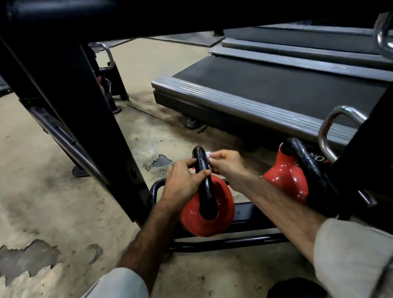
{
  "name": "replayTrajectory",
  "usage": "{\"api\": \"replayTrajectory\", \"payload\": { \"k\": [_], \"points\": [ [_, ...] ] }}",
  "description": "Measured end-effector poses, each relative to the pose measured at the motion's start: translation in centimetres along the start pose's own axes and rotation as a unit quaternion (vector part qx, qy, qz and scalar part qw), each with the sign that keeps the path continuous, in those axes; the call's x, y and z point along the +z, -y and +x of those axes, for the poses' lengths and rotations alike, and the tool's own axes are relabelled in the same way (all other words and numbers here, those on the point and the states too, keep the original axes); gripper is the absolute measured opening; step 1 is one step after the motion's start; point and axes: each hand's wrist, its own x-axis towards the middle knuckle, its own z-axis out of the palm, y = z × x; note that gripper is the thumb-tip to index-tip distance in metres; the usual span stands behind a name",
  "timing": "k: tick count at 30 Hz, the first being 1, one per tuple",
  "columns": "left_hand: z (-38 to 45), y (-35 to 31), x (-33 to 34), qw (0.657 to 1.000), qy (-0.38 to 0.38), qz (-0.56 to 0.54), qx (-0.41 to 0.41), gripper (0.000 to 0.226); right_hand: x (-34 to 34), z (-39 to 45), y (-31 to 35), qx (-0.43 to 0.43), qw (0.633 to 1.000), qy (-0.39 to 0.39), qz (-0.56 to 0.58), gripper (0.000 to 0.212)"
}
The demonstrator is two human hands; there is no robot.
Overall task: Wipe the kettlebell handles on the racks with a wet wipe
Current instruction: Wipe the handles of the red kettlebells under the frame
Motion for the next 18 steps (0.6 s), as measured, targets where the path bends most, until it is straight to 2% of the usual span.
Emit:
{"api": "replayTrajectory", "payload": {
  "k": [4, 8, 10, 14, 18],
  "points": [
    [-0.2, -0.1, 0.0, 1.000, 0.003, -0.009, 0.014, 0.071, 0.5, -0.3, -1.2, 0.123, 0.982, 0.039, 0.138, 0.012],
    [-0.5, -0.6, -0.1, 1.000, 0.006, 0.000, 0.023, 0.056, 2.3, 0.8, -2.2, 0.205, 0.946, 0.068, 0.243, 0.034],
    [-0.6, -0.7, -0.1, 1.000, 0.004, -0.001, 0.026, 0.055, 1.7, -0.3, -2.3, 0.191, 0.941, 0.091, 0.266, 0.030],
    [-0.6, -0.3, -0.2, 1.000, -0.001, -0.001, 0.025, 0.063, -1.1, -3.0, -3.2, 0.095, 0.957, 0.135, 0.236, 0.017],
    [-0.4, 0.1, 0.1, 1.000, 0.000, -0.013, 0.012, 0.072, -1.5, -2.5, -1.9, -0.002, 0.986, 0.096, 0.135, 0.013]
  ]
}}
